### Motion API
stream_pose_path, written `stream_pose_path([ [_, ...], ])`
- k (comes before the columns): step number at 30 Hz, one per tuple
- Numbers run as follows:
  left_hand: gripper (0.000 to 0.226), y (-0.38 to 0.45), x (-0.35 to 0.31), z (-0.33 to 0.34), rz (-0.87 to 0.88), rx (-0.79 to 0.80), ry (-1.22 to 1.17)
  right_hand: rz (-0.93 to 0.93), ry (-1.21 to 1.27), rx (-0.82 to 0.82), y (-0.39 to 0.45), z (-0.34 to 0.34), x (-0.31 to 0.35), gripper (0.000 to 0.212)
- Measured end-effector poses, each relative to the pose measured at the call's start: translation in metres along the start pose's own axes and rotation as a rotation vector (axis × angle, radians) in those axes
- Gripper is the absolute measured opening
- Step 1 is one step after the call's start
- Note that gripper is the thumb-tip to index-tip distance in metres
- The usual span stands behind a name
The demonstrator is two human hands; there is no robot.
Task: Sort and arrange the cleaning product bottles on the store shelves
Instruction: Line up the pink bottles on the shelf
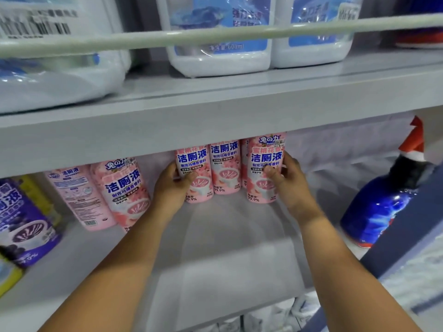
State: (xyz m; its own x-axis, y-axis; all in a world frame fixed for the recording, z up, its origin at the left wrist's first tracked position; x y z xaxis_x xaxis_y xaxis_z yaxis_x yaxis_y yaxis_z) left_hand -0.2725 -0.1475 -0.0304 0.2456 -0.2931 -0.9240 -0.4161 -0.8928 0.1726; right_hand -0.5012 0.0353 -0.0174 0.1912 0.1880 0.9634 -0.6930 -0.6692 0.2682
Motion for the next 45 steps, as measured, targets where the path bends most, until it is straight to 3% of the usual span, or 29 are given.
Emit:
stream_pose_path([
  [8, 0.013, 0.005, 0.003, 0.000, -0.004, -0.038, 0.010, -0.043, 0.020, -0.012, 0.006, 0.004, -0.002, 0.037],
  [18, 0.022, 0.006, 0.002, 0.001, -0.037, -0.169, 0.032, -0.052, 0.014, -0.032, 0.013, 0.008, -0.015, 0.043],
  [23, 0.021, 0.003, -0.002, 0.000, -0.068, -0.176, 0.064, -0.028, 0.041, -0.009, 0.010, 0.009, -0.018, 0.048],
  [27, 0.015, -0.012, -0.008, -0.002, -0.078, -0.084, 0.159, -0.026, -0.012, 0.004, 0.006, 0.007, -0.021, 0.038],
  [30, 0.030, -0.043, -0.015, -0.019, -0.104, -0.067, 0.109, -0.051, -0.029, -0.226, -0.008, 0.001, -0.027, 0.030],
  [32, 0.009, -0.067, -0.021, -0.041, -0.044, -0.061, 0.024, -0.155, -0.049, -0.429, -0.022, 0.002, -0.022, 0.025],
  [33, 0.001, -0.080, -0.024, -0.055, -0.026, -0.062, -0.024, -0.225, -0.038, -0.455, -0.031, 0.008, -0.014, 0.021],
  [36, 0.010, -0.103, -0.025, -0.109, -0.060, -0.238, -0.209, -0.312, 0.034, -0.215, -0.050, 0.051, 0.013, 0.019],
  [40, 0.013, -0.107, -0.002, -0.183, -0.054, -0.507, -0.172, -0.111, 0.139, 0.226, -0.068, 0.135, 0.029, 0.013],
  [43, 0.028, -0.099, 0.021, -0.210, -0.050, -0.563, -0.084, -0.009, 0.038, 0.412, -0.073, 0.192, 0.027, 0.025],
  [45, 0.035, -0.091, 0.033, -0.214, -0.034, -0.514, -0.110, 0.058, -0.004, 0.506, -0.076, 0.224, 0.027, 0.044],
])
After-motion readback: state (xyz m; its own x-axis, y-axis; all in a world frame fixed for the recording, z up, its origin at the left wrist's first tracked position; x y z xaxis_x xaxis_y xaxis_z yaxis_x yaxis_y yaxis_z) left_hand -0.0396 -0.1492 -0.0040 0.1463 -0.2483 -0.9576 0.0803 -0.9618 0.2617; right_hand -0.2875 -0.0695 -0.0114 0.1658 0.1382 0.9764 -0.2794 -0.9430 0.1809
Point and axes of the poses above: each hand's wrist, its own y-axis towards the middle knuckle, its own z-axis out of the palm, x = y × z, the point moved 3 cm from there along y, towards the middle knuckle, and after that the axes turned 6 degrees about y, right-handed, at the moved point
